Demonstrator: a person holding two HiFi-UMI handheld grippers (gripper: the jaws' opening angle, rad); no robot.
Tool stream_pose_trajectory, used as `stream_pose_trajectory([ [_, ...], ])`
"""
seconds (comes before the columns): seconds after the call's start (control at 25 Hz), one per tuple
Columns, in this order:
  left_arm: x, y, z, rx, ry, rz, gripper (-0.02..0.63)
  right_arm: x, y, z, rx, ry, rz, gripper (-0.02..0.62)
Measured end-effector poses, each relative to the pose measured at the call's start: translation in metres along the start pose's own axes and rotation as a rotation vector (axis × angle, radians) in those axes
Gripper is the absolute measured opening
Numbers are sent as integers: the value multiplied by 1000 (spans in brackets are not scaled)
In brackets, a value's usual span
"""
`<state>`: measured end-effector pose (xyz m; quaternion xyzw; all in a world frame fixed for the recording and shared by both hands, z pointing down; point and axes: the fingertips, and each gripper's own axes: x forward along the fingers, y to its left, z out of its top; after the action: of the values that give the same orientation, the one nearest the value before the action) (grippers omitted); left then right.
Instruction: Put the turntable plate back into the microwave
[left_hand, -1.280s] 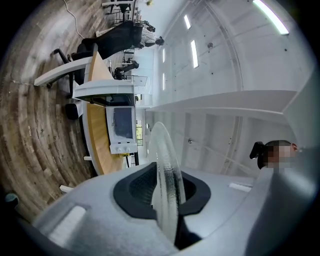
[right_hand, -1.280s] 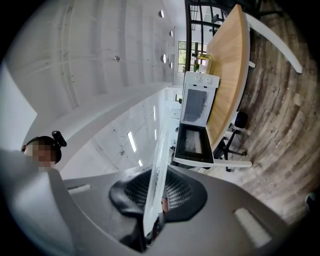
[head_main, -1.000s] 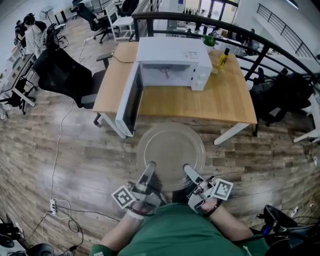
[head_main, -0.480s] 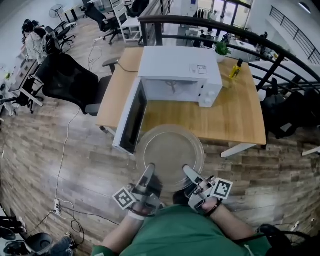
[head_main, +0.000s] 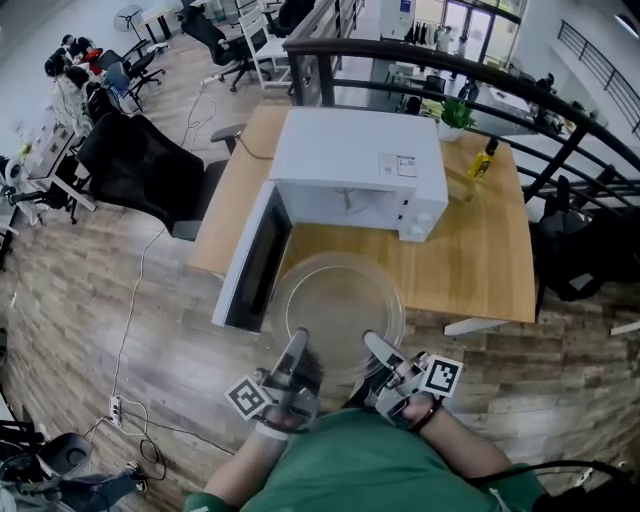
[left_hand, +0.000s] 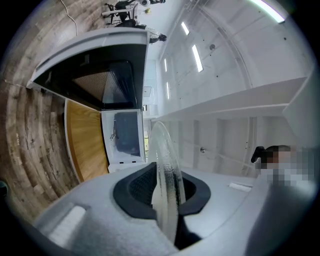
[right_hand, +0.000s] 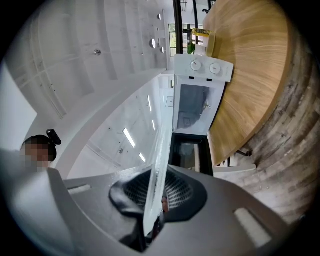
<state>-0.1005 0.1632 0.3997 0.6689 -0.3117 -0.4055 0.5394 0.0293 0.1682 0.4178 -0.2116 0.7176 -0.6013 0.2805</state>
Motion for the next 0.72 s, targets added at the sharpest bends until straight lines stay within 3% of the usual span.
stream_pose_trajectory([
  [0.44, 46, 24, -4, 15, -8, 21, 40, 6, -24, 47, 30, 22, -5, 41],
  [0.72, 80, 61, 13, -19, 41, 42, 40, 25, -58, 73, 11, -20, -47, 44],
])
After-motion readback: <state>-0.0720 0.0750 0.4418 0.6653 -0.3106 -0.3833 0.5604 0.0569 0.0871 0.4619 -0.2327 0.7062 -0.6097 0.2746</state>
